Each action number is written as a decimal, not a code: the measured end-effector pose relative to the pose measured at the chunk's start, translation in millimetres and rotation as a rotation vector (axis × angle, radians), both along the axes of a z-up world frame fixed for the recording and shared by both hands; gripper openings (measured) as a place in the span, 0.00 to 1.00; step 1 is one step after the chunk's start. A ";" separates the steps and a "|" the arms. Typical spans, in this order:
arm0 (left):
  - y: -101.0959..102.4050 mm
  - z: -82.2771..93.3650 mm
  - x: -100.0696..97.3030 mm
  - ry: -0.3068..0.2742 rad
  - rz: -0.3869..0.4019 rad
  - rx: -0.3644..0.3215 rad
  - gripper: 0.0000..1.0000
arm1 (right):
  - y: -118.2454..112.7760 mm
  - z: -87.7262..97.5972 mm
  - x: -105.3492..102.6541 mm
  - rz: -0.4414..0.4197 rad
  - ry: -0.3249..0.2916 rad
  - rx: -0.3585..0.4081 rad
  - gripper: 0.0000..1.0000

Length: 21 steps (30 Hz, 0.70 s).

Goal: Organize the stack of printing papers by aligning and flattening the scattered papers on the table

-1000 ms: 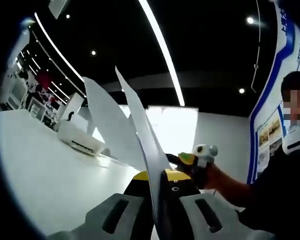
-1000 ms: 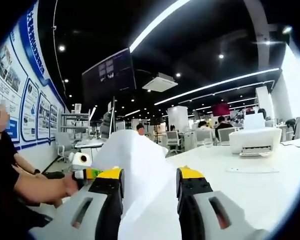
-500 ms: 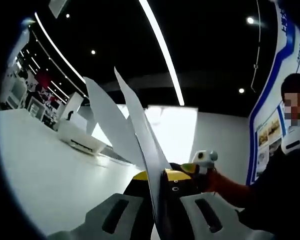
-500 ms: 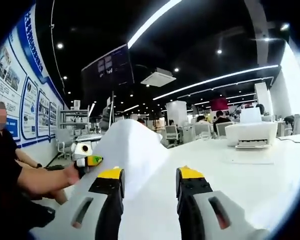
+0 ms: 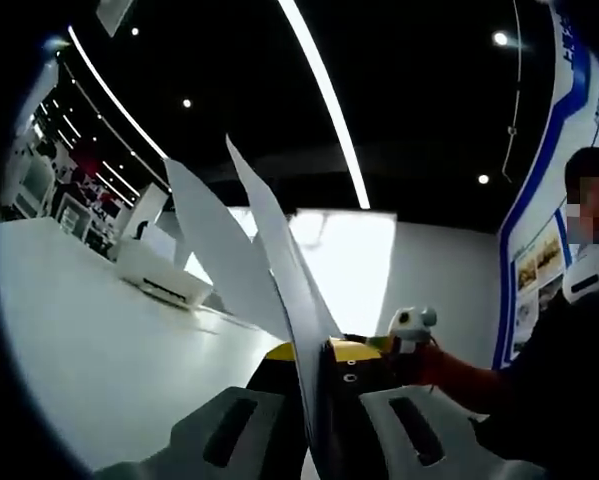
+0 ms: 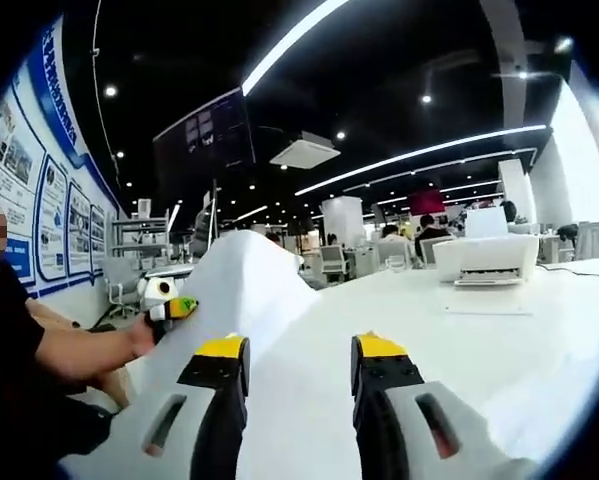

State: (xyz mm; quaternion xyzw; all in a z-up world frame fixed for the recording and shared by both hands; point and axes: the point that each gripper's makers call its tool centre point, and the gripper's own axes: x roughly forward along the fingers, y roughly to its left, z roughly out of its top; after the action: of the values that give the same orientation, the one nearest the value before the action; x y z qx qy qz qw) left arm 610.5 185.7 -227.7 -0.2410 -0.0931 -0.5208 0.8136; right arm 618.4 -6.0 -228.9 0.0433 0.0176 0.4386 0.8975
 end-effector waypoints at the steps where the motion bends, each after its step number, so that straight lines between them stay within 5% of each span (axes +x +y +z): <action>1: -0.1 -0.1 0.2 0.000 0.003 0.001 0.07 | -2.3 -1.1 -0.2 -0.003 0.002 -0.002 0.36; 21: -2.3 -2.8 1.2 0.017 0.019 0.007 0.07 | -47.1 -21.4 -12.7 -0.043 0.027 -0.048 0.36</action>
State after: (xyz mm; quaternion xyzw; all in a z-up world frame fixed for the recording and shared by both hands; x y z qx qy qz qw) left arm 611.6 183.4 -230.5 -0.2416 -0.0863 -0.5111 0.8203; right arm 605.7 -53.1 -250.3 0.0280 0.0396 0.4179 0.9072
